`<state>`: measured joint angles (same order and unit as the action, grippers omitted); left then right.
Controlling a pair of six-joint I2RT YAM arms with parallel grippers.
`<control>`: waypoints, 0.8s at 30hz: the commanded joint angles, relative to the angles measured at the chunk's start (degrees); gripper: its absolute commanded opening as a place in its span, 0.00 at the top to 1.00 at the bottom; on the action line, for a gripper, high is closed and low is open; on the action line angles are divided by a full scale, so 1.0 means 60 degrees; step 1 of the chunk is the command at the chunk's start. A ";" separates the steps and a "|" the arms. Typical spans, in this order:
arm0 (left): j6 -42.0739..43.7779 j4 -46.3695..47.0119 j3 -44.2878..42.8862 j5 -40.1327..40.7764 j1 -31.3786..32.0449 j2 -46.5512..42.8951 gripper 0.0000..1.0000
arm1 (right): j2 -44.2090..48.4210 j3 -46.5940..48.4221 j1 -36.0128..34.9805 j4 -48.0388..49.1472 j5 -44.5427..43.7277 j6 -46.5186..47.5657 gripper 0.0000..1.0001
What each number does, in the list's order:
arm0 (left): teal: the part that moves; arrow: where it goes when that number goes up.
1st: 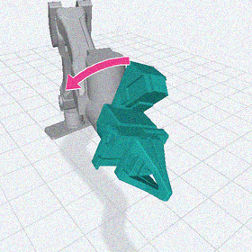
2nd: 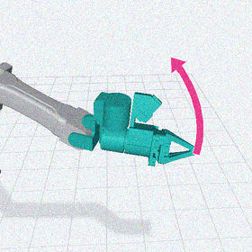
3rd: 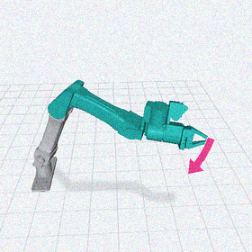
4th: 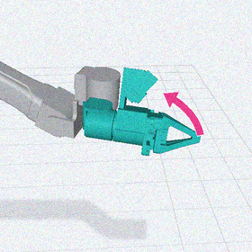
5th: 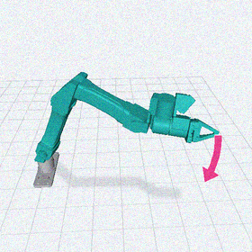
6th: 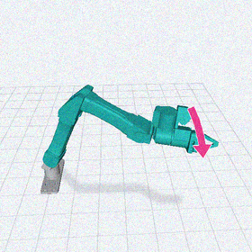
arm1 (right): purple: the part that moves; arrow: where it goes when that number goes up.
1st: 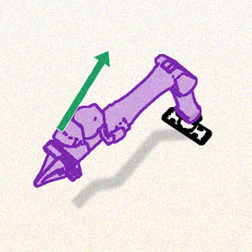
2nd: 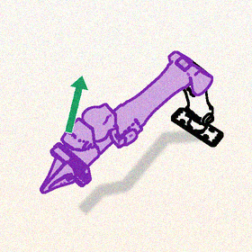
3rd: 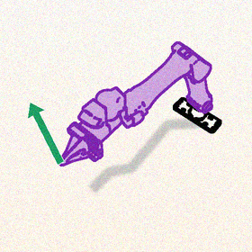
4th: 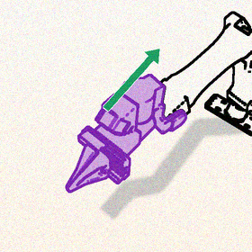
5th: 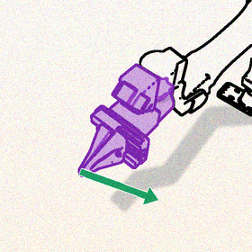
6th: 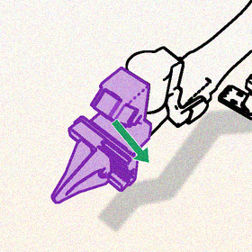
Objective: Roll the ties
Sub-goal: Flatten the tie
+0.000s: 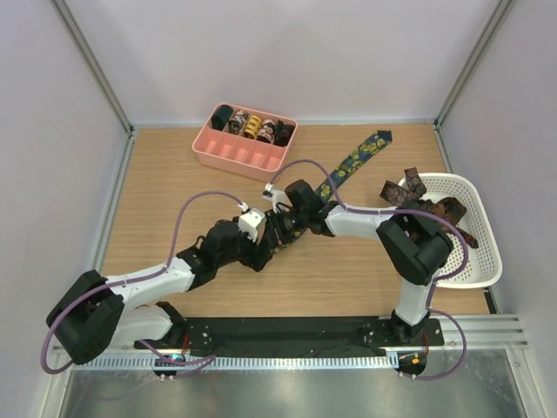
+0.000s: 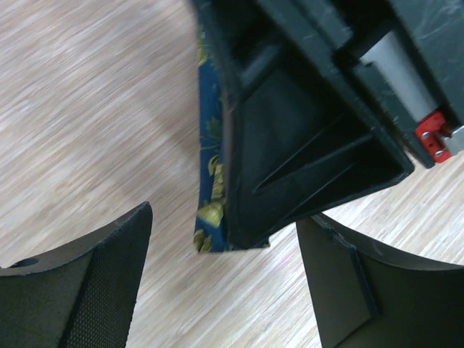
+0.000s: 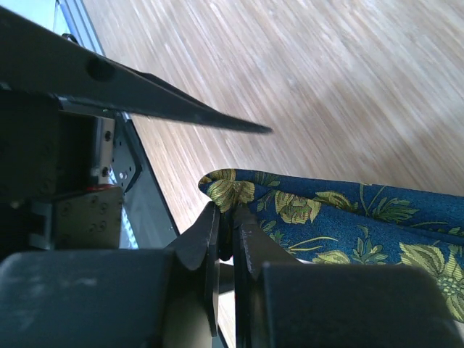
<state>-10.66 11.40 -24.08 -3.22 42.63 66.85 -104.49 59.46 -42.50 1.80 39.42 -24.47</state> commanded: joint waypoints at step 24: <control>0.0955 -0.0361 -0.1305 -0.0752 0.0160 0.1807 0.49 | -0.0661 -0.0916 0.0447 0.2409 0.0959 -0.1561 0.97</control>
<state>-5.50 8.97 -29.34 -9.15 43.16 77.12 -107.85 54.96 -40.49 11.40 43.11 -31.57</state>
